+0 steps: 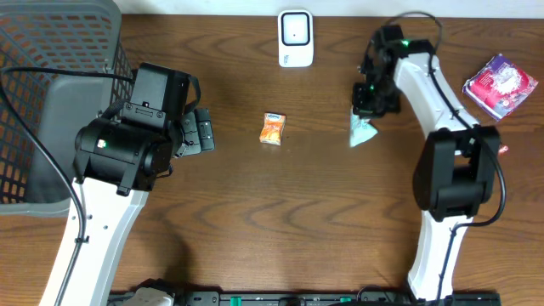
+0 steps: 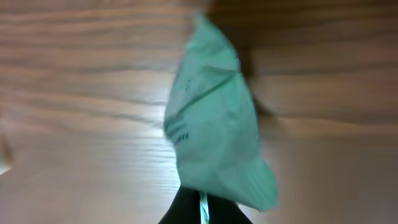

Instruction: Scan the item barcode

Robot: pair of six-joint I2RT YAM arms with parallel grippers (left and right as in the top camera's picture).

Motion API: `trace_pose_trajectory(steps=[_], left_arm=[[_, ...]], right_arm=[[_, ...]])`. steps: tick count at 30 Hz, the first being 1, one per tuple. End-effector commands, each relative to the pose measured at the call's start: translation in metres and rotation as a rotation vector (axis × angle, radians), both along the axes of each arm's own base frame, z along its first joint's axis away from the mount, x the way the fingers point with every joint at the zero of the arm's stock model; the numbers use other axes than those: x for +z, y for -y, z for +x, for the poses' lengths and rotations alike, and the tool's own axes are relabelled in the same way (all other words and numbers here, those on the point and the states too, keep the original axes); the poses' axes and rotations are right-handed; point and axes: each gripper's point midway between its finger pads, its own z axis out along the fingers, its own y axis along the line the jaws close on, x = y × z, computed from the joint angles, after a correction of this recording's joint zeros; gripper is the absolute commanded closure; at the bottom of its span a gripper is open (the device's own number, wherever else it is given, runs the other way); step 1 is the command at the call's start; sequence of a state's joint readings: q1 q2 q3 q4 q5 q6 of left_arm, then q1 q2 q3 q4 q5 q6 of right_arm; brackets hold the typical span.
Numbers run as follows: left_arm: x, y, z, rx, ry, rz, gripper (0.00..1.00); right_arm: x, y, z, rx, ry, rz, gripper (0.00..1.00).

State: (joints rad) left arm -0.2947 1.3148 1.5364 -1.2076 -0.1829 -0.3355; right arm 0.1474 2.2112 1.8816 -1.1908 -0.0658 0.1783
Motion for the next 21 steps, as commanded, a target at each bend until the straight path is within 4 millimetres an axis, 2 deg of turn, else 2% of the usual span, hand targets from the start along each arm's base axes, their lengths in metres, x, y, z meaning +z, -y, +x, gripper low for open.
trace_pose_trajectory(steps=[1,2,4,7,8,10,12,14,17,18,19,21], left_arm=[[0.002,-0.003,0.000,0.000,0.003,0.012,0.02],[0.002,-0.003,0.000,0.000,0.003,0.012,0.02],[0.002,-0.003,0.000,0.000,0.003,0.012,0.02],[0.002,-0.003,0.000,0.000,0.003,0.012,0.02],[0.002,-0.003,0.000,0.000,0.003,0.012,0.02],[0.002,-0.003,0.000,0.000,0.003,0.012,0.02],[0.002,-0.003,0.000,0.000,0.003,0.012,0.02],[0.002,-0.003,0.000,0.000,0.003,0.012,0.02],[0.002,-0.003,0.000,0.000,0.003,0.012,0.02],[0.002,-0.003,0.000,0.000,0.003,0.012,0.02],[0.002,-0.003,0.000,0.000,0.003,0.012,0.02],[0.002,-0.003,0.000,0.000,0.003,0.012,0.02]], right_arm=[[0.021,0.030,0.010,-0.023,0.110,-0.443,0.99],[0.020,0.028,0.008,0.004,0.122,-0.513,0.99],[0.012,0.016,0.004,0.044,0.135,-0.548,0.99],[-0.010,-0.010,-0.003,0.091,0.141,-0.508,0.99],[-0.021,-0.024,-0.008,0.114,0.135,-0.465,0.99],[-0.027,-0.038,-0.012,0.131,0.130,-0.421,0.96],[-0.025,-0.043,-0.012,0.135,0.130,-0.402,0.87],[-0.010,-0.036,-0.004,0.111,0.137,-0.396,0.79],[0.010,-0.025,0.007,0.065,0.134,-0.336,0.74],[0.015,-0.024,0.011,0.068,0.127,-0.287,0.69],[0.021,-0.025,0.015,0.095,0.113,-0.180,0.50],[0.027,-0.026,0.018,0.132,0.098,-0.014,0.34]])
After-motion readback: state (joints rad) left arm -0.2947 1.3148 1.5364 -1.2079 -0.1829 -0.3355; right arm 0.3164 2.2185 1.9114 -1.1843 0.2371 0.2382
